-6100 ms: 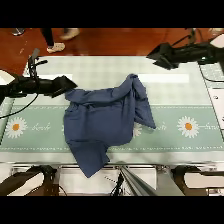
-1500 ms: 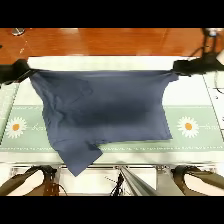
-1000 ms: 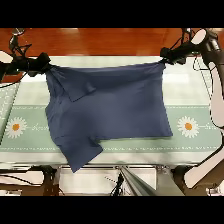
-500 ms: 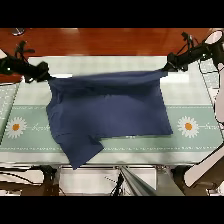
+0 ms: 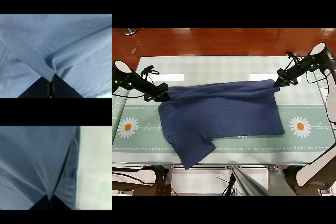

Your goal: Fold the shirts.

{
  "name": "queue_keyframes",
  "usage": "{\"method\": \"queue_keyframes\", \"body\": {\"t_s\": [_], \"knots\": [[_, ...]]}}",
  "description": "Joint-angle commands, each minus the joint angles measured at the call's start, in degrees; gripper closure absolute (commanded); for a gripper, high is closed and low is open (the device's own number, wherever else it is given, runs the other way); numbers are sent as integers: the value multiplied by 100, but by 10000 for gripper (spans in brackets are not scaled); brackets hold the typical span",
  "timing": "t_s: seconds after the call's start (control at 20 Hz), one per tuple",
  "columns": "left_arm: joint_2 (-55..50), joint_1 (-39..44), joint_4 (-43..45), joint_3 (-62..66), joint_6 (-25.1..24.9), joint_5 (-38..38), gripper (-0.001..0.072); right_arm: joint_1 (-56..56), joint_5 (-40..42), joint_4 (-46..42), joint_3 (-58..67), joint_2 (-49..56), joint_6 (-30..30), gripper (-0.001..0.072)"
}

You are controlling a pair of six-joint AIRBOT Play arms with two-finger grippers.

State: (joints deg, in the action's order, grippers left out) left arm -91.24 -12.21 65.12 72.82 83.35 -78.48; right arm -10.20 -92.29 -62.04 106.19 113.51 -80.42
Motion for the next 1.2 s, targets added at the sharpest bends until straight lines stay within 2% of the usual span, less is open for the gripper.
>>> {"method": "queue_keyframes", "body": {"t_s": [0.0,0.35,0.5,0.9,0.95,1.0,1.05,1.15], "knots": [[4,-208,96,-63,-24,-177,690,-11,-48,-201,-57,0,-48,689],[-13,-107,94,-238,-87,-109,690,7,-111,-339,-87,138,-151,689],[-13,-129,101,-398,-179,-243,690,4,-328,-682,-98,173,-223,689],[-13,-164,133,-413,-177,-632,688,96,-321,-619,-98,175,-227,688],[-13,-118,136,-422,-168,-673,616,101,-317,-597,-98,175,-236,642],[-11,-68,138,-422,-168,-702,293,101,-317,-535,-98,173,-341,336],[-4,-33,173,-420,-168,-732,14,101,-389,-391,-96,170,-306,80],[103,-57,422,-420,-4,-839,0,74,-481,-284,-98,42,-291,92]]}}
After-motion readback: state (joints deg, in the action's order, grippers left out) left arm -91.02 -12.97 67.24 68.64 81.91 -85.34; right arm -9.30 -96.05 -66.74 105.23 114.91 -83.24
